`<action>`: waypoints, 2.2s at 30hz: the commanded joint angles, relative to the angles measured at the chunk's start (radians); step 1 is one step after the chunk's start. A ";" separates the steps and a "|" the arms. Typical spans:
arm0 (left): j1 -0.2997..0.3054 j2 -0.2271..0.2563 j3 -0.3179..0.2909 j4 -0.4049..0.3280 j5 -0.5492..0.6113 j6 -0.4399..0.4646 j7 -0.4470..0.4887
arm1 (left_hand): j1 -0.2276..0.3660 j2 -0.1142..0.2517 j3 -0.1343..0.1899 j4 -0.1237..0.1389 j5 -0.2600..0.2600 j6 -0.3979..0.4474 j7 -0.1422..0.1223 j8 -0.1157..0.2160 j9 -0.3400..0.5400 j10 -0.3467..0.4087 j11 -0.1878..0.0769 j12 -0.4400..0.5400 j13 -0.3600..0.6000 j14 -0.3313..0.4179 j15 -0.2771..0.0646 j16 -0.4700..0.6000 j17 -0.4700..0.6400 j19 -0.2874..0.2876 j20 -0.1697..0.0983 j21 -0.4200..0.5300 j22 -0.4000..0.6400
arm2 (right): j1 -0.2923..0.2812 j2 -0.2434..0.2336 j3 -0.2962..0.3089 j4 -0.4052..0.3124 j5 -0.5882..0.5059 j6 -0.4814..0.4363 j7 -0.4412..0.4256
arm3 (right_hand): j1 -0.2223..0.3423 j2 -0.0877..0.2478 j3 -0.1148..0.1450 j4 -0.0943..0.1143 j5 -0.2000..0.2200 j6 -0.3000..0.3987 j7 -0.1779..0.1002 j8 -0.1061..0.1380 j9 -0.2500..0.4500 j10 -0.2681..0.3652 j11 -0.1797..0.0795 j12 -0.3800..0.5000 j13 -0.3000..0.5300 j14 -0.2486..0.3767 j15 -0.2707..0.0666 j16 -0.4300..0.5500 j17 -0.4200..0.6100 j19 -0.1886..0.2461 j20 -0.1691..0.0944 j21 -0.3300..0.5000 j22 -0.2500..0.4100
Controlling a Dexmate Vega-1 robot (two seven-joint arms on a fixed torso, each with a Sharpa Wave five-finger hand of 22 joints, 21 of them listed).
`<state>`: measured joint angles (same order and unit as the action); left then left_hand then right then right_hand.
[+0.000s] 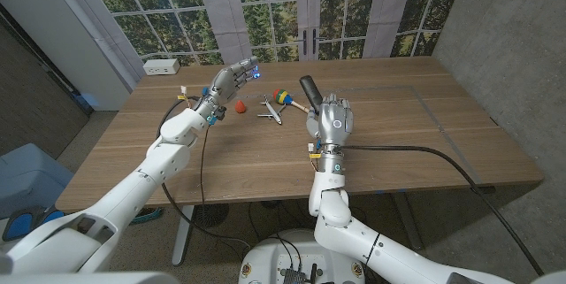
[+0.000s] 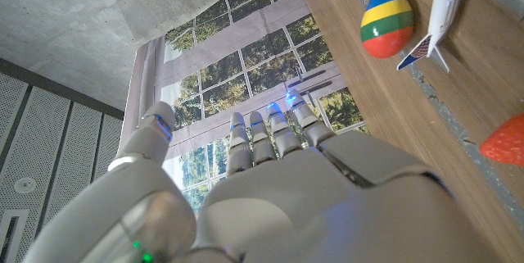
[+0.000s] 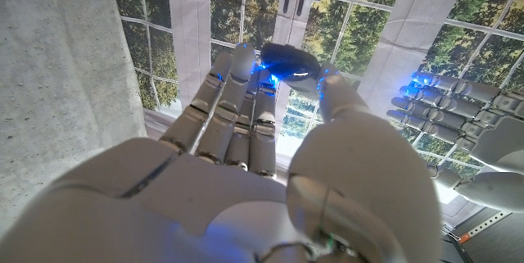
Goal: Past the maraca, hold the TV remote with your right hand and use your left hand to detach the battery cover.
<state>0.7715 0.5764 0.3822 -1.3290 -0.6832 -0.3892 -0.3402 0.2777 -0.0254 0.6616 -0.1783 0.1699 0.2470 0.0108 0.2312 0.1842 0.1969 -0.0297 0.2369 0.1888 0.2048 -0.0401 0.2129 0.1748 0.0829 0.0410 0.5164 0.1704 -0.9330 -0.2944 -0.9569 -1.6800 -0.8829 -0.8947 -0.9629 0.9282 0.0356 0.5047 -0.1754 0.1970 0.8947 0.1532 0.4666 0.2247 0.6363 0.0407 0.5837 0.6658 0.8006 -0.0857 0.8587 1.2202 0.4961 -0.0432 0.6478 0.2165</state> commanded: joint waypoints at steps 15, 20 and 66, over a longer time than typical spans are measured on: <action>0.049 0.118 -0.006 -0.257 -0.043 0.246 0.075 | 0.002 -0.042 -0.029 0.004 0.001 0.029 0.007 -0.004 0.005 0.035 0.000 0.007 0.007 0.047 0.001 0.010 0.008 0.030 0.069 -0.020 0.003 | 0.039 -0.053 -0.028 0.011 -0.049 0.054 0.010 | 0.101 0.081 0.003 0.007 0.012 0.208 -0.201 0.006 -0.001 0.229 -0.216 -0.010 0.007 0.000 -0.140 0.010 0.004 -0.003 0.000 0.016 0.004; 0.043 0.131 -0.002 -0.277 -0.041 0.275 0.077 | 0.002 -0.053 -0.034 0.003 0.001 0.025 0.012 -0.007 0.006 0.032 0.002 0.004 0.007 0.050 -0.002 0.009 0.008 0.038 0.069 -0.021 0.004 | 0.041 -0.059 -0.026 0.011 -0.055 0.072 0.006 | 0.101 0.080 0.001 0.008 0.012 0.209 -0.199 0.006 -0.002 0.230 -0.215 -0.012 0.007 0.002 -0.140 0.012 0.005 -0.004 0.000 0.019 0.004; -0.082 0.150 0.093 -0.284 0.017 0.408 -0.020 | 0.155 -0.121 -0.061 -0.004 0.005 0.104 0.038 0.039 0.019 0.178 -0.016 0.032 0.018 0.108 -0.019 0.011 0.011 0.130 0.071 -0.049 0.005 | 0.047 -0.046 -0.018 0.009 -0.114 0.118 0.005 | 0.101 0.074 0.000 0.009 0.018 0.214 -0.200 0.006 -0.006 0.246 -0.215 -0.029 0.016 0.000 -0.139 0.022 0.004 -0.015 -0.002 0.051 0.005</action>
<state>0.7132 0.7368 0.4539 -1.6305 -0.6801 0.0151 -0.3308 0.4125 -0.1431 0.6082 -0.1824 0.1700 0.3278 0.0485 0.2592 0.1980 0.3423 -0.0397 0.2557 0.2027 0.2995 -0.0410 0.2197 0.1840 0.2007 0.1124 0.4762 0.1700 -0.8921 -0.3503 -0.9746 -1.6719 -0.9852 -0.7686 -0.9669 0.9411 0.0227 0.5011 -0.1703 0.2078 0.9038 0.1481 0.4668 0.2157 0.6578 0.0443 0.5612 0.6790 0.8008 -0.0855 0.8740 1.2220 0.4853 -0.0465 0.6885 0.2183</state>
